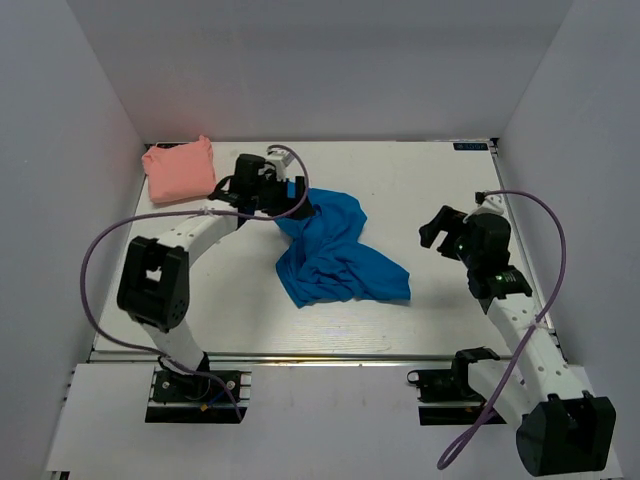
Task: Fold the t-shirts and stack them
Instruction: Flatten out the tshirt
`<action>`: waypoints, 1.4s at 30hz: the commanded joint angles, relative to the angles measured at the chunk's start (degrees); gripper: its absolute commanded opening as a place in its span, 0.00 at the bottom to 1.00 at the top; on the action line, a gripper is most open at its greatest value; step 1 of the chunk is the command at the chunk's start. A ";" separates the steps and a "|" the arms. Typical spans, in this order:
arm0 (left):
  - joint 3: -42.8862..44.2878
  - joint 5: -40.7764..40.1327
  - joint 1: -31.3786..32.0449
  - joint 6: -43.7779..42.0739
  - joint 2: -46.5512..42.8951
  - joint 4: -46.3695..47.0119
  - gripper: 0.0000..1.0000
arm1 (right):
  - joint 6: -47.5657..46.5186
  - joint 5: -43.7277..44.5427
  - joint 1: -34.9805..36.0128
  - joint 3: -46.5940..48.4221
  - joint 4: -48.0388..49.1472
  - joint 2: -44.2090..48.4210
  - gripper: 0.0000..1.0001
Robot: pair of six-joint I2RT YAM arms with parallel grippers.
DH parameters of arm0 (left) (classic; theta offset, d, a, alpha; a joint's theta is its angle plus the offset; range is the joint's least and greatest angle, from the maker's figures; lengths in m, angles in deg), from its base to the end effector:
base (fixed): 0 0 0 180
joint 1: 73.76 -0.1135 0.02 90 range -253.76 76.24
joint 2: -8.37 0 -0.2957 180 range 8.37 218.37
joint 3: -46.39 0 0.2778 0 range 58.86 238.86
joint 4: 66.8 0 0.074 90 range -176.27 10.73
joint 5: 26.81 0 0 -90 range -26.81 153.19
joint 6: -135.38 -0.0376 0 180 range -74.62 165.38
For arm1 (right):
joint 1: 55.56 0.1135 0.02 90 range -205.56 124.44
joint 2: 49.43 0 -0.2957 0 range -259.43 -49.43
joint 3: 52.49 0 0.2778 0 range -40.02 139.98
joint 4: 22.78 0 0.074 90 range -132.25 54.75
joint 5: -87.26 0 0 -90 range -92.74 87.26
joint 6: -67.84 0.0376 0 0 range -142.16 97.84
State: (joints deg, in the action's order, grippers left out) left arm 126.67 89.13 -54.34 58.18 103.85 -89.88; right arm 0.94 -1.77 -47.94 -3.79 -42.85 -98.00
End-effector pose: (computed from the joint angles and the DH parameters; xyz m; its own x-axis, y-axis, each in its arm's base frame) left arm 0.3727 -0.1488 0.2682 -0.7077 0.0383 -0.7054 0.4779 0.7613 -0.4382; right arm 0.2053 0.0268 0.2978 -0.3568 0.3480 -0.8669 0.0252 0.9313 0.3635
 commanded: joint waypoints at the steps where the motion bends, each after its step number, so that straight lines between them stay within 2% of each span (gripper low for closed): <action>1: 7.05 -7.37 3.51 -1.37 6.52 -4.76 1.00 | 0.81 2.19 0.03 1.04 -3.47 -3.79 0.90; 4: 16.09 -12.03 5.37 -1.37 12.34 -8.89 1.00 | 1.78 3.16 -0.06 1.30 -4.27 -6.70 0.90; 7: 21.37 -15.03 7.12 -0.84 17.89 -10.83 0.98 | 3.63 3.25 -0.23 0.69 -4.27 -7.67 0.90; 10: 24.99 -18.10 8.44 -0.32 21.32 -12.76 0.92 | 3.37 0.61 -0.06 -1.59 -3.04 -7.32 0.89; 14: 25.45 -21.80 8.97 -0.32 22.64 -13.65 0.84 | 3.36 -0.18 -0.06 -3.96 -2.08 -6.18 0.87; 15: 25.44 -21.80 8.97 -0.32 22.64 -13.65 0.79 | 3.19 -2.62 0.03 -4.84 -1.64 -6.18 0.87; 16: 24.66 -21.80 9.49 -0.32 22.64 -12.52 0.68 | 2.75 -3.34 -0.06 -5.11 -0.68 -6.18 0.86; 18: 24.13 -20.58 9.50 -0.32 22.64 -11.72 0.51 | 2.75 -4.13 0.03 -5.64 -0.23 -6.53 0.83; 19: 23.51 -19.88 9.50 -0.32 21.95 -11.10 0.37 | 2.49 -5.01 0.20 -5.99 -0.31 -7.49 0.83; 22: 22.80 -19.25 10.02 0.73 20.53 -8.29 0.19 | 2.13 -5.71 0.29 -6.61 0.30 -9.33 0.83; 23: 22.80 -19.25 10.02 0.74 19.66 -7.76 0.06 | 1.70 -6.41 0.21 -6.78 0.74 -10.30 0.81; 24: 22.80 -19.25 10.02 0.74 19.65 -7.76 0.00 | 1.61 -6.33 0.38 -6.87 1.35 -11.44 0.81; 29: 22.80 -19.25 10.55 0.74 15.10 -7.76 0.00 | 0.12 -5.98 1.26 -5.38 1.44 -17.77 0.71; 33: 18.60 -19.87 10.55 0.13 9.31 -5.57 0.00 | -0.06 -8.34 2.57 -3.62 2.23 -23.48 0.63; 42: 10.16 -16.18 10.55 -2.68 -5.03 -2.14 0.00 | 0.90 -8.79 6.36 -0.02 6.71 -31.30 0.63</action>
State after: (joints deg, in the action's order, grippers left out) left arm 138.67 70.90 -44.01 57.35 105.19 -95.13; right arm 1.68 -9.61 -42.48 -6.83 -39.20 -126.85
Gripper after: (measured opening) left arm 0.022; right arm 0.633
